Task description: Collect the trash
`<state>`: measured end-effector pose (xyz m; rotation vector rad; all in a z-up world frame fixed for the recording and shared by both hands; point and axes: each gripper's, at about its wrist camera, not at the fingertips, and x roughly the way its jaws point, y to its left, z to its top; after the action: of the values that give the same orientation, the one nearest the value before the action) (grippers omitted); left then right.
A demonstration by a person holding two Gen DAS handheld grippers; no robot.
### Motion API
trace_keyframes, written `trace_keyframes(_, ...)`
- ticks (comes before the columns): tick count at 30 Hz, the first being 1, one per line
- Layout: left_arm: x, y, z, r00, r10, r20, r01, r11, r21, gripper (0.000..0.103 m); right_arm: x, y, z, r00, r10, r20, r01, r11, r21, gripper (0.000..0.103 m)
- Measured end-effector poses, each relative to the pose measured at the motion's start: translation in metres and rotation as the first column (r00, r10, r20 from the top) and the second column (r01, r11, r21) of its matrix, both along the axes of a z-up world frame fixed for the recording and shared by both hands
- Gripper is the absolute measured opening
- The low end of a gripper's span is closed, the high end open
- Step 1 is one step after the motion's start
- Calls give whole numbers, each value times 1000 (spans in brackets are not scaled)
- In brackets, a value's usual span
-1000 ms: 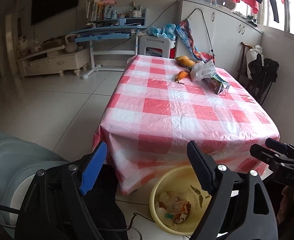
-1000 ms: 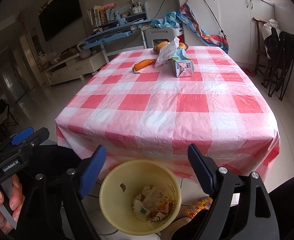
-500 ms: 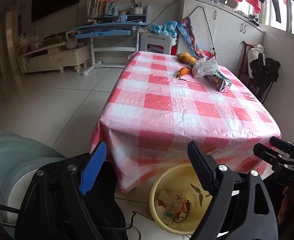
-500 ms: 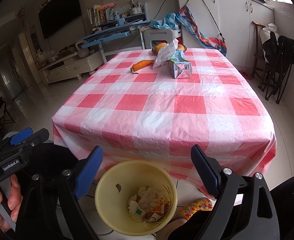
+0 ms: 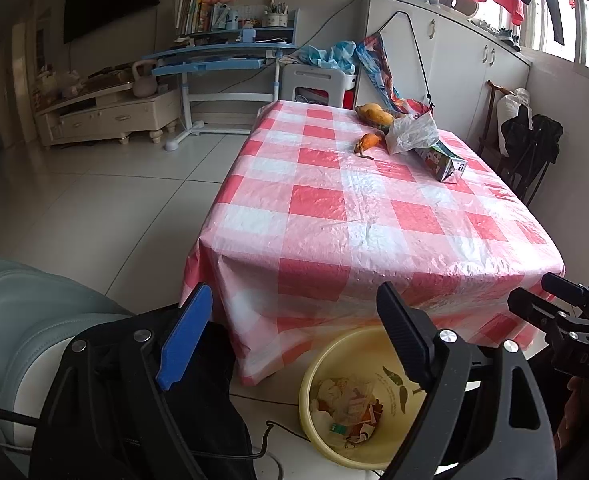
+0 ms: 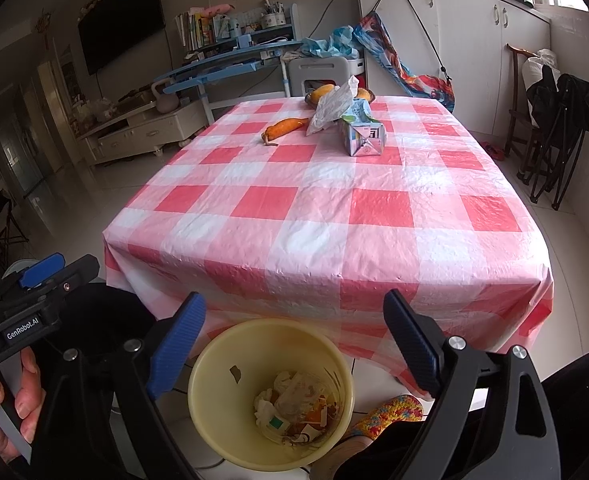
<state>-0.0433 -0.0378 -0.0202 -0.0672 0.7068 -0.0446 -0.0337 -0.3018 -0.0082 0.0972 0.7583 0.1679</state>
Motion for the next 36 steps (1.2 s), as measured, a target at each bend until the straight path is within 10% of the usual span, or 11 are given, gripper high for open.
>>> trace_keyframes(36, 1, 1, 1, 1000, 3, -1, -3, 1000, -1, 82, 1, 4, -4, 1000, 9, -12, -9, 1000, -16, 88)
